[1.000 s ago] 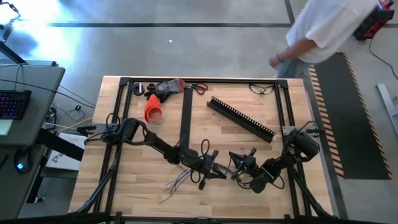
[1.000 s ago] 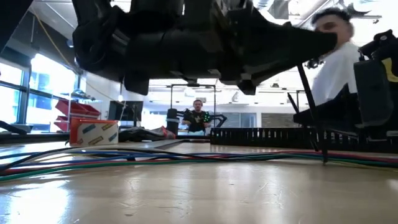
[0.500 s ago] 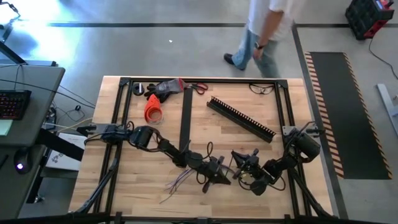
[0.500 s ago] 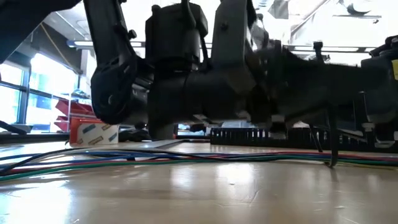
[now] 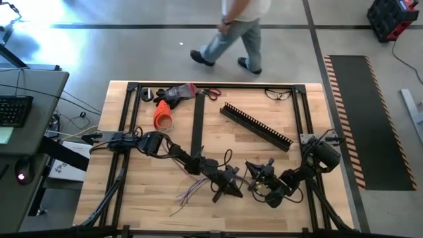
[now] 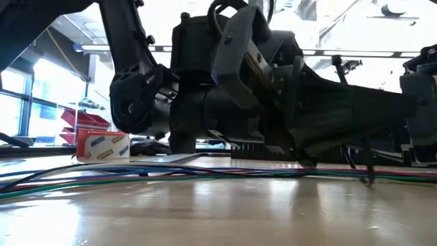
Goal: Ziptie cables
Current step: Wrap the black zip tie on the cables
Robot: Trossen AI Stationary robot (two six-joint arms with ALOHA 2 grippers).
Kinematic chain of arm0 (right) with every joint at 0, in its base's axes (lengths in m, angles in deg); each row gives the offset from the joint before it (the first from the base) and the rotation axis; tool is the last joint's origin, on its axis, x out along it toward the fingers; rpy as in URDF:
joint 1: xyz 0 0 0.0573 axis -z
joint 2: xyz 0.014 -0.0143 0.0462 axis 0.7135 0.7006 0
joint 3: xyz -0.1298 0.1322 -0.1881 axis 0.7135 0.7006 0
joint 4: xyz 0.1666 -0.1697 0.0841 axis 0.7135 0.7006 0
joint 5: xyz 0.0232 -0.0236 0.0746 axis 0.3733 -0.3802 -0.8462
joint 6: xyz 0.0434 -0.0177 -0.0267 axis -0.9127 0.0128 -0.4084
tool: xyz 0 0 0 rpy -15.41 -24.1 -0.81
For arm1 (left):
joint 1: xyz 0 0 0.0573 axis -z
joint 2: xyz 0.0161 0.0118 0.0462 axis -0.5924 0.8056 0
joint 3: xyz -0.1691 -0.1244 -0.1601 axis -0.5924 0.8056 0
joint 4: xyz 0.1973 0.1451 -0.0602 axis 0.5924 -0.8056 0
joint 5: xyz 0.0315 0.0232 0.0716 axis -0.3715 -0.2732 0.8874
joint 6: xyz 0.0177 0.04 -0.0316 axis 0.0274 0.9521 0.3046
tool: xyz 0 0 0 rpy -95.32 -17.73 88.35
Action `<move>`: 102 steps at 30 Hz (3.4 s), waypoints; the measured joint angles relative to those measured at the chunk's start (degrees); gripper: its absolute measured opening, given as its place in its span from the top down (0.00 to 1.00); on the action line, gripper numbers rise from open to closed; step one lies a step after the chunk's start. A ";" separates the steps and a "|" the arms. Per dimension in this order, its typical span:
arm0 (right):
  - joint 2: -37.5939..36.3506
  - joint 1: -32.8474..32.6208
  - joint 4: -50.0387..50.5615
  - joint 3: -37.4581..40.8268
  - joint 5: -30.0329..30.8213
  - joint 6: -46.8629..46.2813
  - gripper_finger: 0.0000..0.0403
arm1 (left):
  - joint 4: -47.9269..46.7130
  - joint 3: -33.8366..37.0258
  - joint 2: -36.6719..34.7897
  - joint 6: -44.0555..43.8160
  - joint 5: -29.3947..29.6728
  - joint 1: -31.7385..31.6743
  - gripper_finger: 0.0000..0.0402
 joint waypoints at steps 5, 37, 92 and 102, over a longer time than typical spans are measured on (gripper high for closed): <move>0.00 0.66 0.88 -0.01 -2.63 0.09 1.00 | -8.53 0.07 -3.18 4.70 1.67 -0.64 1.00; 0.00 10.54 0.04 -4.76 -11.67 17.81 0.99 | -67.02 0.02 -23.79 27.46 34.00 5.21 1.00; -26.22 8.19 37.09 -4.93 -14.74 34.52 0.37 | -60.40 -2.45 -27.14 22.88 26.20 5.69 0.60; -31.25 5.86 45.23 -4.93 -36.02 16.31 0.38 | -76.14 -2.56 -35.31 16.36 24.71 7.11 0.56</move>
